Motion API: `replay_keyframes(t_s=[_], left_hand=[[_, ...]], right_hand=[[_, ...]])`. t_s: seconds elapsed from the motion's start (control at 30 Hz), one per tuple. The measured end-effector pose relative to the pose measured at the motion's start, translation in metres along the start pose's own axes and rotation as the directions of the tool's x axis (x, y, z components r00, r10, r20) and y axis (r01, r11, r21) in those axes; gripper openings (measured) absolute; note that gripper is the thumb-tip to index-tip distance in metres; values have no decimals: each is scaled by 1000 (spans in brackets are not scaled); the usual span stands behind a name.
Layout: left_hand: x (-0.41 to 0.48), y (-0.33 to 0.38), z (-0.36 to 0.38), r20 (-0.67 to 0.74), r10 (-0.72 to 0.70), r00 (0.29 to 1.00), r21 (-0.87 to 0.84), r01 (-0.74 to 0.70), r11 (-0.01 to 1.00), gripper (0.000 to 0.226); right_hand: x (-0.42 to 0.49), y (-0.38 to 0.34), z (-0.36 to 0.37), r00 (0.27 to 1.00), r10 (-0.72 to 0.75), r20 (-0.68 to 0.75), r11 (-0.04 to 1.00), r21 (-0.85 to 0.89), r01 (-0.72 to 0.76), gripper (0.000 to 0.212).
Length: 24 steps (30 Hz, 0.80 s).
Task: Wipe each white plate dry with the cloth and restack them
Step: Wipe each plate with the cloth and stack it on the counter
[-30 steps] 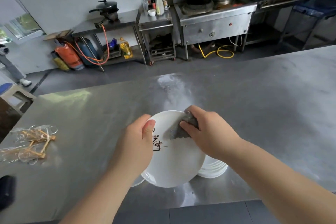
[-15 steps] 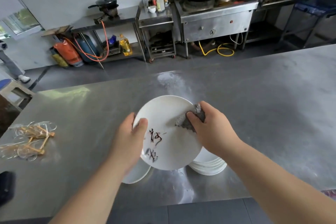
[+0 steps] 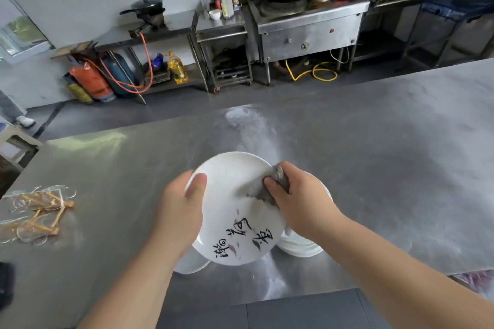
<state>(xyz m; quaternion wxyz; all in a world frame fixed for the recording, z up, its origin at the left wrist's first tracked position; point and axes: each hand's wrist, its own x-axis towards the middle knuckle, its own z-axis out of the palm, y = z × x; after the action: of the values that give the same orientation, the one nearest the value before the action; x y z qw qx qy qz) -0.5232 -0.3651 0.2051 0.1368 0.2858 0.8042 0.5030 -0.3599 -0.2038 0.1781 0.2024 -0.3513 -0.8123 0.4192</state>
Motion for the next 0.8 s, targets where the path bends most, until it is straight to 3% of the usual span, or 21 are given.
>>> replay_keyframes(t_s=[0.07, 0.17, 0.27, 0.37, 0.47, 0.5, 0.57, 0.67, 0.7, 0.8], left_hand=[[1, -2, -1, 118, 44, 992, 102, -56, 993, 36], [1, 7, 10, 379, 126, 917, 203, -215, 955, 29], [4, 12, 14, 348, 188, 918, 148, -252, 956, 29], [6, 2, 9, 187, 172, 967, 140, -200, 970, 34], [-5, -7, 18, -65, 2, 998, 44, 1, 999, 40], [-11, -10, 22, -98, -68, 993, -8, 68, 998, 42], [-17, -16, 26, -6, -202, 979, -120, 200, 972, 36], [-9, -10, 14, 363, -313, 877, -246, 415, 876, 26], [-4, -4, 11, 429, -274, 861, -239, 400, 885, 23], [4, 12, 14, 419, -69, 905, -68, 107, 992, 20]], right_hand=[[-1, 0, -1, 995, -65, 75, 994, -84, 72, 23], [8, -22, -8, 933, -289, 213, 924, -194, 330, 16], [16, -37, -10, 900, -393, 188, 887, -181, 425, 15], [19, -25, -12, 969, -243, 43, 963, -106, 246, 19], [13, -3, -4, 999, 46, -24, 996, 73, -44, 21], [10, 1, 0, 993, 115, -12, 988, 102, -113, 22], [12, 6, -1, 990, 140, -3, 988, 59, -139, 22], [23, -3, -24, 996, -59, 72, 997, -35, 61, 14], [27, -11, -30, 978, -148, 147, 985, -66, 159, 9], [33, -35, -29, 900, -309, 308, 905, -196, 378, 15]])
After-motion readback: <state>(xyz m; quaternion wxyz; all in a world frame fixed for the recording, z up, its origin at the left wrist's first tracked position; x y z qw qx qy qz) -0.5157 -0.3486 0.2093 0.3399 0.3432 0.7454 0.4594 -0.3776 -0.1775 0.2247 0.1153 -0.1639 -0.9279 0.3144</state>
